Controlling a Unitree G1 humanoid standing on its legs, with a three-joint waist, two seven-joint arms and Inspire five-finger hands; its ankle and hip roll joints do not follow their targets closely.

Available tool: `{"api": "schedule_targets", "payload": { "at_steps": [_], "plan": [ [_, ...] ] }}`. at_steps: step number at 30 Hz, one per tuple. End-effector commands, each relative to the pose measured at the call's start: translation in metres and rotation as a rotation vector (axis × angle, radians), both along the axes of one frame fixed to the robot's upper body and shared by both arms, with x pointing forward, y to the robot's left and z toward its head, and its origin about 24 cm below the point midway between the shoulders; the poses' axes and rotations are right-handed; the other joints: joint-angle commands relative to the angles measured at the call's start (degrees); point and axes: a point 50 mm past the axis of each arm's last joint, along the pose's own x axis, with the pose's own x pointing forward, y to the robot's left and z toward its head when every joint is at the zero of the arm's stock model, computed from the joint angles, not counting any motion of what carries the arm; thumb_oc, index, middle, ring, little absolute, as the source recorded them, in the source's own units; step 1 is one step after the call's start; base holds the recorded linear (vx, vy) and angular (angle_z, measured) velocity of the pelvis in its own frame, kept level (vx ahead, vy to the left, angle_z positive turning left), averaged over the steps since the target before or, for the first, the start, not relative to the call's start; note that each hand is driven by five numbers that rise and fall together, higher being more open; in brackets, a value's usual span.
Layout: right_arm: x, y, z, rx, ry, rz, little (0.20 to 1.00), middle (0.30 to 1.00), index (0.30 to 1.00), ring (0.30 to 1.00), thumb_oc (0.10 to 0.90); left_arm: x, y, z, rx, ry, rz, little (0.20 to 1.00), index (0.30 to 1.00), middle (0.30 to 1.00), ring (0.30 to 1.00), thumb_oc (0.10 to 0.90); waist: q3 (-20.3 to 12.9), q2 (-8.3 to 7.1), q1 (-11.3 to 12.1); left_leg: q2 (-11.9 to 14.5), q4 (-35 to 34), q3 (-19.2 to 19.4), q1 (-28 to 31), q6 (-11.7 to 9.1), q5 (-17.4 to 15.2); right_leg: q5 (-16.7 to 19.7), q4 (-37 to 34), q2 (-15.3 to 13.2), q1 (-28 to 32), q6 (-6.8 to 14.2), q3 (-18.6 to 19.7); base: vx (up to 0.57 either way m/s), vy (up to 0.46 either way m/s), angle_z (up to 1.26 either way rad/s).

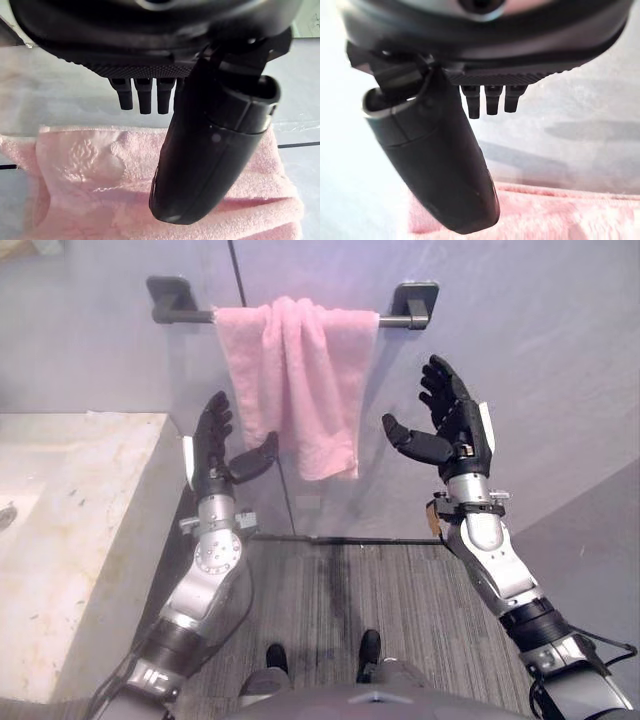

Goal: Organize the bathroom.

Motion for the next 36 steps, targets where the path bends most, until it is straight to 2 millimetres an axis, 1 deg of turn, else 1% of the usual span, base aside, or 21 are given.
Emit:
{"api": "schedule_targets", "payload": {
  "at_steps": [1,5,8,16,19,21,23,29,30,31,32,33,34,36],
  "plan": [
    [0.017,0.014,0.062,0.035,-0.227,0.086,0.900,0.900,0.900,0.900,0.800,0.009,0.000,0.046,0.082,-0.233,-0.012,0.900,0.900,0.900,0.900,0.800,-6.7,-1.00,1.0,-5.0,0.0,0.6,0.4,3.2,-4.5,-7.8,0.8,0.4,4.5,3.5,-0.6,0.05,-0.047,0.04],
    [0.024,0.018,0.066,0.040,-0.213,0.095,0.900,0.900,0.900,0.900,0.800,0.014,0.003,0.055,0.094,-0.272,0.014,0.900,0.900,0.900,0.900,0.800,-6.9,-0.93,1.0,-5.1,0.0,0.3,0.7,3.1,-4.6,-7.8,0.7,0.5,4.6,3.5,-0.5,0.05,-0.031,0.09],
    [0.028,0.022,0.067,0.028,-0.212,0.095,0.900,0.900,0.900,0.900,0.800,0.017,0.002,0.062,0.116,-0.295,0.021,0.900,0.900,0.900,0.900,0.800,-7.1,-0.77,0.9,-5.1,0.0,0.2,0.8,3.1,-4.6,-7.9,0.7,0.6,4.7,3.4,-0.4,0.05,-0.010,0.13],
    [0.030,0.031,0.065,-0.007,-0.195,0.157,0.900,0.900,0.900,0.900,0.800,0.037,0.004,0.073,0.126,-0.260,0.010,0.900,0.900,0.900,0.900,0.800,-7.8,-0.46,-0.2,-5.2,0.0,0.2,1.0,3.2,-4.6,-7.8,0.3,0.6,4.8,3.7,-0.2,0.05,0.006,0.02],
    [0.032,0.037,0.065,-0.016,-0.184,0.191,0.900,0.900,0.900,0.900,0.800,0.049,0.006,0.079,0.122,-0.223,-0.037,0.900,0.900,0.900,0.900,0.800,-8.0,-0.23,-0.9,-5.3,0.0,0.6,1.3,3.3,-4.6,-7.8,0.6,0.6,4.6,3.7,0.2,0.02,0.016,0.00],
    [0.033,0.039,0.064,-0.027,-0.182,0.212,0.900,0.900,0.900,0.900,0.800,0.055,0.007,0.080,0.079,-0.188,-0.066,0.900,0.900,0.900,0.900,0.800,-8.1,-0.04,-1.2,-5.4,0.0,0.8,1.4,3.3,-4.7,-7.9,0.7,0.7,4.5,3.7,0.5,0.01,0.017,0.00],
    [0.033,0.043,0.064,-0.039,-0.177,0.231,0.900,0.900,0.900,0.900,0.800,0.060,0.011,0.081,0.089,-0.178,-0.054,0.900,0.900,0.900,0.900,0.800,-8.1,0.17,-1.6,-5.5,0.0,1.0,1.7,3.4,-4.8,-8.2,1.0,0.8,4.4,3.7,0.8,0.03,0.033,-0.03],
    [0.031,0.043,0.057,-0.078,-0.158,0.267,0.900,0.900,0.900,0.900,0.800,0.068,0.026,0.088,0.079,-0.160,-0.033,0.900,0.900,0.900,0.900,0.800,-8.2,0.55,-2.4,-5.7,0.0,1.4,2.0,3.6,-5.0,-8.3,1.1,0.9,4.4,3.7,1.6,0.03,0.026,-0.04],
    [0.031,0.043,0.056,-0.079,-0.155,0.270,0.900,0.900,0.900,0.900,0.800,0.068,0.028,0.089,0.074,-0.158,-0.033,0.855,0.855,0.855,0.855,0.770,-8.3,0.60,-2.5,-5.7,0.0,1.4,2.0,3.6,-5.0,-8.3,1.1,0.9,4.3,3.7,1.7,0.03,0.028,-0.09],
    [0.030,0.043,0.055,-0.082,-0.154,0.273,0.900,0.900,0.900,0.900,0.800,0.068,0.030,0.089,0.077,-0.159,-0.028,0.766,0.766,0.766,0.766,0.711,-8.2,0.65,-2.6,-5.7,0.0,1.5,2.1,3.6,-5.1,-8.3,1.2,0.9,4.3,3.7,1.8,0.02,0.016,-0.09],
    [0.030,0.043,0.055,-0.083,-0.154,0.275,0.900,0.900,0.900,0.900,0.800,0.069,0.031,0.089,0.079,-0.159,-0.026,0.733,0.733,0.733,0.733,0.689,-8.2,0.67,-2.6,-5.8,0.0,1.5,2.1,3.6,-5.1,-8.3,1.2,0.9,4.3,3.7,1.9,0.02,0.016,-0.09],
    [0.030,0.043,0.054,-0.086,-0.151,0.280,0.900,0.900,0.900,0.900,0.800,0.069,0.031,0.090,0.082,-0.160,-0.027,0.540,0.540,0.540,0.540,0.560,-8.2,0.71,-2.7,-5.8,0.0,1.5,2.2,3.7,-5.2,-8.4,1.3,0.9,4.3,3.7,1.9,0.02,0.021,-0.07],
    [0.029,0.043,0.052,-0.094,-0.149,0.284,0.900,0.900,0.900,0.900,0.800,0.069,0.033,0.091,0.089,-0.160,-0.033,0.300,0.300,0.300,0.300,0.400,-8.1,0.81,-2.7,-5.8,0.0,1.5,2.2,3.7,-5.2,-8.5,1.4,1.0,4.2,3.7,2.1,0.02,0.022,-0.07],
    [0.027,0.043,0.050,-0.097,-0.144,0.290,0.900,0.900,0.900,0.900,0.800,0.069,0.034,0.091,0.093,-0.153,-0.051,0.300,0.300,0.300,0.300,0.400,-8.1,0.90,-2.8,-5.9,0.0,1.6,2.2,3.7,-5.3,-8.6,1.5,1.0,4.2,3.8,2.1,0.01,0.014,-0.02]
  ]
}}
